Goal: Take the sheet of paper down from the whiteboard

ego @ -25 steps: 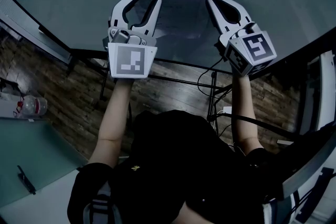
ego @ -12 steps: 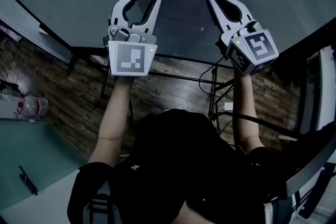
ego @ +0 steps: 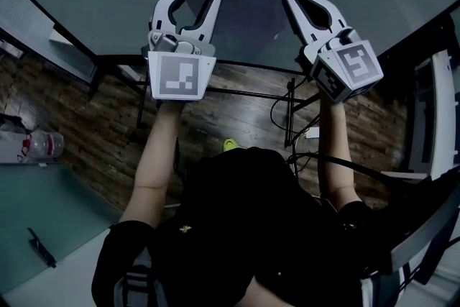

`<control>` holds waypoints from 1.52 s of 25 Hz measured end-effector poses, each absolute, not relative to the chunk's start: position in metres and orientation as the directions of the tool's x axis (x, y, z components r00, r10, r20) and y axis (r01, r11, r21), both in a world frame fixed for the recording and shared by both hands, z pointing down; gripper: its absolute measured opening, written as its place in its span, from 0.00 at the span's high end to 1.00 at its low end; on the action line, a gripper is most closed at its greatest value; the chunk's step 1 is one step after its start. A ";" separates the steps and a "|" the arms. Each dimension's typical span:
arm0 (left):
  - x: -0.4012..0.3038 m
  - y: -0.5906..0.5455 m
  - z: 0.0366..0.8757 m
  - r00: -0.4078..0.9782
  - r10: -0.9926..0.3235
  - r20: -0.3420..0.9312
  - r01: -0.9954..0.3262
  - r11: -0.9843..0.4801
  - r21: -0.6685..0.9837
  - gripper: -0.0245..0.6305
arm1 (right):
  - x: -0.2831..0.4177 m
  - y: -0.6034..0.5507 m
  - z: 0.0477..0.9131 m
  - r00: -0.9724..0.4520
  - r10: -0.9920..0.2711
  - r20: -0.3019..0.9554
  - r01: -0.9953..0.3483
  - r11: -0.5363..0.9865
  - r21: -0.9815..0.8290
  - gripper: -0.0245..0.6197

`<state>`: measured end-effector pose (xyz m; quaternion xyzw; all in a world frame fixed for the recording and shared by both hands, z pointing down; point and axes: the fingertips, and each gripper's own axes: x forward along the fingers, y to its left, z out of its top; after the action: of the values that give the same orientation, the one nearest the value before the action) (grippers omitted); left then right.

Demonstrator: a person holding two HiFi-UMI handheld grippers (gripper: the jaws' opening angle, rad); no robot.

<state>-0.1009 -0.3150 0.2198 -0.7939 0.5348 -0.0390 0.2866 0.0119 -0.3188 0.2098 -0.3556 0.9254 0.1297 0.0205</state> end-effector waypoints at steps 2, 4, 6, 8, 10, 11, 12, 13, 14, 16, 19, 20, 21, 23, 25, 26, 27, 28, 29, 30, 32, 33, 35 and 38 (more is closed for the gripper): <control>-0.101 -0.309 0.217 0.431 -0.869 -0.243 -0.825 -0.271 -0.496 0.76 | 0.012 -0.313 0.209 -0.742 -0.659 -0.127 -0.668 0.710 0.220 0.92; -0.101 -0.305 0.215 0.435 -0.868 -0.239 -0.825 -0.278 -0.492 0.76 | 0.012 -0.309 0.210 -0.739 -0.663 -0.119 -0.671 0.710 0.215 0.92; -0.101 -0.303 0.214 0.438 -0.868 -0.232 -0.825 -0.286 -0.488 0.76 | 0.011 -0.306 0.209 -0.739 -0.664 -0.114 -0.672 0.711 0.209 0.92; -0.102 -0.298 0.215 0.441 -0.869 -0.224 -0.825 -0.294 -0.482 0.76 | 0.008 -0.298 0.208 -0.743 -0.661 -0.110 -0.667 0.716 0.204 0.92; -0.106 -0.279 0.219 0.443 -0.868 -0.225 -0.826 -0.298 -0.478 0.76 | 0.003 -0.278 0.212 -0.744 -0.660 -0.109 -0.666 0.717 0.207 0.92; -0.109 -0.267 0.221 0.445 -0.867 -0.226 -0.825 -0.298 -0.481 0.76 | -0.001 -0.266 0.214 -0.744 -0.659 -0.110 -0.666 0.716 0.208 0.92; -0.112 -0.255 0.223 0.447 -0.866 -0.226 -0.822 -0.298 -0.485 0.76 | -0.005 -0.253 0.215 -0.745 -0.658 -0.111 -0.665 0.718 0.208 0.92; -0.113 -0.245 0.225 0.449 -0.865 -0.223 -0.820 -0.300 -0.488 0.76 | -0.008 -0.242 0.216 -0.747 -0.655 -0.109 -0.662 0.720 0.208 0.92; -0.114 -0.236 0.227 0.451 -0.865 -0.219 -0.819 -0.304 -0.486 0.76 | -0.011 -0.232 0.217 -0.750 -0.653 -0.106 -0.659 0.723 0.207 0.92; -0.115 -0.222 0.235 0.453 -0.866 -0.210 -0.823 -0.316 -0.472 0.76 | -0.013 -0.217 0.222 -0.753 -0.651 -0.099 -0.655 0.727 0.206 0.92; -0.118 -0.208 0.238 0.451 -0.867 -0.211 -0.831 -0.321 -0.455 0.76 | -0.018 -0.202 0.226 -0.761 -0.641 -0.099 -0.646 0.737 0.200 0.92; -0.119 -0.203 0.237 0.450 -0.867 -0.212 -0.831 -0.320 -0.456 0.76 | -0.020 -0.197 0.226 -0.763 -0.638 -0.100 -0.644 0.739 0.197 0.92; -0.119 -0.199 0.237 0.450 -0.868 -0.211 -0.830 -0.319 -0.457 0.76 | -0.021 -0.193 0.226 -0.764 -0.637 -0.101 -0.643 0.740 0.198 0.92; -0.119 -0.190 0.238 0.451 -0.869 -0.206 -0.829 -0.322 -0.457 0.76 | -0.022 -0.184 0.226 -0.761 -0.641 -0.103 -0.646 0.730 0.222 0.92; -0.120 -0.183 0.240 0.453 -0.868 -0.202 -0.829 -0.327 -0.454 0.76 | -0.024 -0.177 0.228 -0.749 -0.655 -0.100 -0.655 0.711 0.254 0.92; -0.121 -0.181 0.239 0.455 -0.867 -0.203 -0.829 -0.329 -0.453 0.76 | -0.024 -0.175 0.230 -0.741 -0.664 -0.098 -0.662 0.699 0.270 0.92; -0.122 -0.178 0.239 0.457 -0.866 -0.204 -0.828 -0.330 -0.454 0.76 | -0.023 -0.172 0.231 -0.734 -0.673 -0.097 -0.667 0.686 0.290 0.92; -0.122 -0.176 0.239 0.459 -0.865 -0.203 -0.827 -0.331 -0.455 0.76 | -0.023 -0.169 0.231 -0.726 -0.681 -0.097 -0.671 0.671 0.315 0.92; -0.120 -0.173 0.239 0.460 -0.865 -0.201 -0.825 -0.333 -0.456 0.76 | -0.022 -0.165 0.231 -0.718 -0.690 -0.098 -0.675 0.654 0.341 0.92; -0.117 -0.170 0.239 0.461 -0.865 -0.198 -0.824 -0.335 -0.456 0.76 | -0.019 -0.160 0.230 -0.708 -0.700 -0.097 -0.679 0.637 0.364 0.92; -0.104 -0.160 0.240 0.464 -0.864 -0.198 -0.823 -0.338 -0.456 0.76 | -0.007 -0.149 0.229 -0.688 -0.718 -0.103 -0.689 0.603 0.401 0.92; -0.096 -0.154 0.240 0.466 -0.862 -0.200 -0.822 -0.338 -0.458 0.76 | 0.001 -0.142 0.228 -0.681 -0.724 -0.111 -0.695 0.591 0.410 0.92; -0.079 -0.142 0.241 0.469 -0.859 -0.203 -0.819 -0.337 -0.465 0.76 | 0.018 -0.129 0.228 -0.674 -0.727 -0.130 -0.703 0.577 0.416 0.92; -0.054 -0.125 0.244 0.474 -0.856 -0.206 -0.813 -0.336 -0.475 0.76 | 0.041 -0.112 0.231 -0.671 -0.726 -0.151 -0.709 0.568 0.417 0.92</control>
<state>-0.0537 -0.1251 0.2441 -0.8163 0.5113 -0.0403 0.2657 0.0412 -0.1120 0.2307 -0.4053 0.8853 0.2272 -0.0186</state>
